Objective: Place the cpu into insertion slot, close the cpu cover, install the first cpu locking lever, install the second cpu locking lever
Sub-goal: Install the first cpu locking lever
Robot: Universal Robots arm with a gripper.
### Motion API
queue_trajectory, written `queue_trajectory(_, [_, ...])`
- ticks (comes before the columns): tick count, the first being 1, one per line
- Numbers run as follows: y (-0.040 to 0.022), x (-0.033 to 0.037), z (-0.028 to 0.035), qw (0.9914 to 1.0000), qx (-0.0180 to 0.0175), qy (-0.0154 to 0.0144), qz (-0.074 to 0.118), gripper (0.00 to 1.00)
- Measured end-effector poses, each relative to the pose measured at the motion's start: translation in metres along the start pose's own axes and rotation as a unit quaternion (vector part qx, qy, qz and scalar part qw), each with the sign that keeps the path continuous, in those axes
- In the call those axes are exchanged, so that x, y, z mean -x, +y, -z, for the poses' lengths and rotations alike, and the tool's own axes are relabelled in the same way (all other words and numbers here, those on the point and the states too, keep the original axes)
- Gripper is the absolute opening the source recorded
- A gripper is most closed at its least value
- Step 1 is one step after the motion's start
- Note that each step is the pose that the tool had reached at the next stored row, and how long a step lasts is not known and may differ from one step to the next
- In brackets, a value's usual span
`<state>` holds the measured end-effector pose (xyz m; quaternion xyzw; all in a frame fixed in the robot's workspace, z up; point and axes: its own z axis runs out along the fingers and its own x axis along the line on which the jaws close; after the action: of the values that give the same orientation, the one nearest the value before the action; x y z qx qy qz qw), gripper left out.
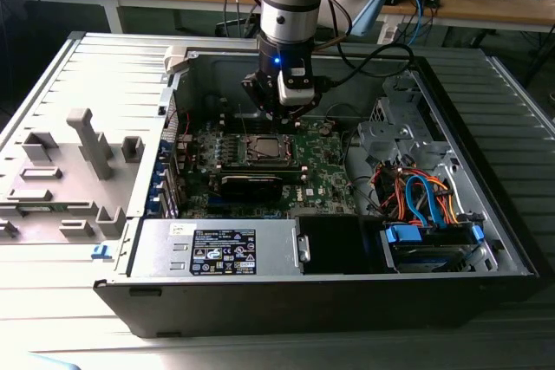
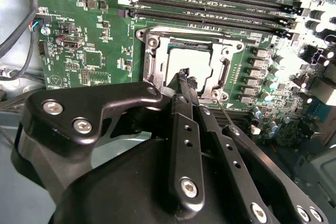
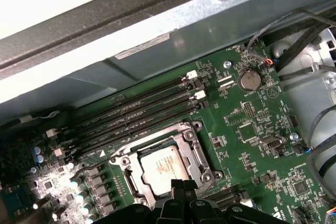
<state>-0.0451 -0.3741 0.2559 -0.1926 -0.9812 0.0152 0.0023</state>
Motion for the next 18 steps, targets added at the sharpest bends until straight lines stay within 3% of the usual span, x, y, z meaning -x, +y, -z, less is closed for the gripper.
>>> queue_trajectory(18, [0.0, 0.0, 0.0, 0.99991, 0.0001, -0.0004, 0.014, 0.11])
